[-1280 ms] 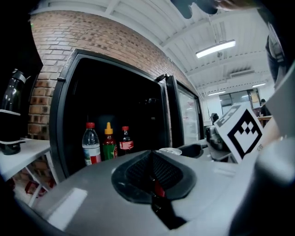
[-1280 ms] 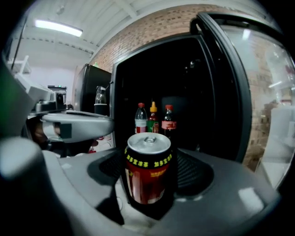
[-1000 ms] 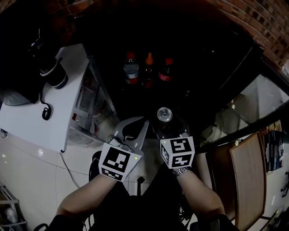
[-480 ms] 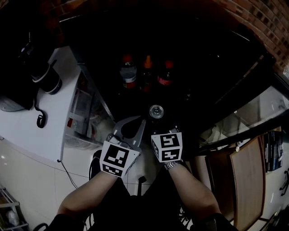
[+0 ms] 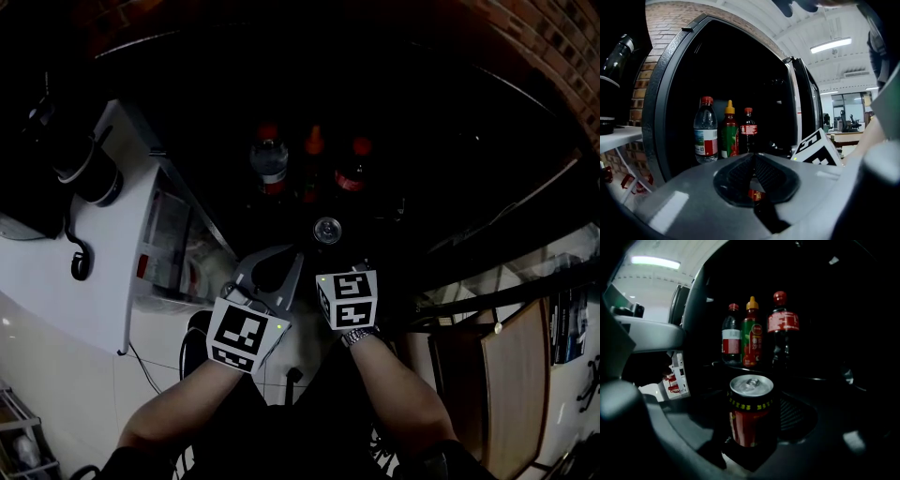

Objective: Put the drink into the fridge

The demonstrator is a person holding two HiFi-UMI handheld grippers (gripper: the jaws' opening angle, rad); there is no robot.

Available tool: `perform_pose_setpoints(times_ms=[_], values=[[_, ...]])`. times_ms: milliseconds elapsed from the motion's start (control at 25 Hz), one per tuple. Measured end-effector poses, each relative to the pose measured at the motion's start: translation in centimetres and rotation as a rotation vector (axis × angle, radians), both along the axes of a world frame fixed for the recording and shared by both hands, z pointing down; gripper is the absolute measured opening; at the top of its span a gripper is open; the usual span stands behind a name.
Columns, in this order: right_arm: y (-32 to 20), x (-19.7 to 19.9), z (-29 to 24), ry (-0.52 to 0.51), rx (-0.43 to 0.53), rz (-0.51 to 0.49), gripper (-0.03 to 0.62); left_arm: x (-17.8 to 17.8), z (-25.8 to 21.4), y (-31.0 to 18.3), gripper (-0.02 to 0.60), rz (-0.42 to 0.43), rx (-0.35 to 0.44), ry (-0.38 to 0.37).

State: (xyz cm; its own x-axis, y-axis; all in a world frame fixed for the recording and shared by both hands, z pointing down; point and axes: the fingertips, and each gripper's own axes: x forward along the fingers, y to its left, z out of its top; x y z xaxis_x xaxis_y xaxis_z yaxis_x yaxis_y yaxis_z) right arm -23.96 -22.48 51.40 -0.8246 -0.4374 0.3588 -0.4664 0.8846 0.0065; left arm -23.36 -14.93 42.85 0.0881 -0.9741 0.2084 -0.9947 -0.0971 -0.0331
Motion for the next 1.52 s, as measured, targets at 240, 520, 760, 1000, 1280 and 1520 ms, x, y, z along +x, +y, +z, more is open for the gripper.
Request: perform_pose_setpoints(times_ms=[240, 520, 760, 1000, 1280, 1520], values=[[-1.8, -1.0, 1.1, 0.013, -0.008, 0.014, 0.322, -1.0, 0.3, -0.6, 0.003, 0.003, -0.008, 0.000], [-3.1, -2.9, 1.7, 0.023, -0.014, 0.007, 0.322, -2.2, 0.7, -1.7, 0.003, 0.006, -0.019, 0.003], [-4.0, -4.3, 1.5, 0.008, -0.006, 0.006, 0.322, -2.9, 0.8, -2.5, 0.003, 0.012, -0.022, 0.001], [-4.5, -4.9, 1.6, 0.000, 0.015, 0.006, 0.324, -3.5, 1.1, -3.0, 0.003, 0.009, -0.030, 0.001], [-4.4, -4.6, 1.9, 0.026, 0.023, 0.012, 0.334, -3.7, 0.8, -2.8, 0.003, 0.000, -0.031, -0.002], [-3.4, -2.5, 1.4, 0.043, 0.025, 0.018, 0.334, -3.3, -0.2, -1.7, 0.003, -0.010, -0.015, -0.007]])
